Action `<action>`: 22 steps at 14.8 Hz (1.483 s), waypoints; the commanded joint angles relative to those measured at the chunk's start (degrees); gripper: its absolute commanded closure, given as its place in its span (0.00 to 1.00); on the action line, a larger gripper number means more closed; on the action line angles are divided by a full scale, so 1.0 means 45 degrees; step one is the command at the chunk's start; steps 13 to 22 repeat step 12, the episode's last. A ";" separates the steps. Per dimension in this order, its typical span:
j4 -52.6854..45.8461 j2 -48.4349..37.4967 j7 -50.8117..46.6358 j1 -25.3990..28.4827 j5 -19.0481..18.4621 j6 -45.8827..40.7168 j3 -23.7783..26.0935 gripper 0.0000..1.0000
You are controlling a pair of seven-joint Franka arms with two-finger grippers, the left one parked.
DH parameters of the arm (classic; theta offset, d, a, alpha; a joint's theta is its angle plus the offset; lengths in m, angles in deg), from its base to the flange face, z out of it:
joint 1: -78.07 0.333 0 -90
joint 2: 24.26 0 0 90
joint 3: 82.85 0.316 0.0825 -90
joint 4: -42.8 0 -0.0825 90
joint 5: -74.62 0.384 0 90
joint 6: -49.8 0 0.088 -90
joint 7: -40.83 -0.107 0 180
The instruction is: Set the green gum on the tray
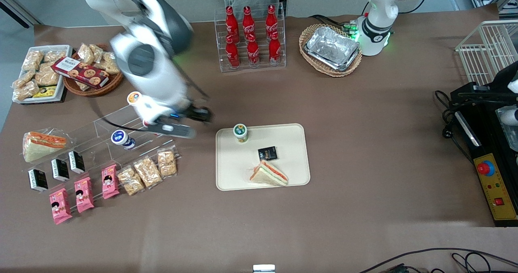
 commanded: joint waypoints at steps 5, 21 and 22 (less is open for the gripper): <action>0.0435 -0.2897 0.8039 -0.0026 0.1150 -0.2186 -0.6244 0.00; -0.0034 -0.2819 0.8690 -0.0046 0.0701 -0.2224 -0.7480 0.00; -0.0034 -0.2819 0.8690 -0.0046 0.0701 -0.2224 -0.7480 0.00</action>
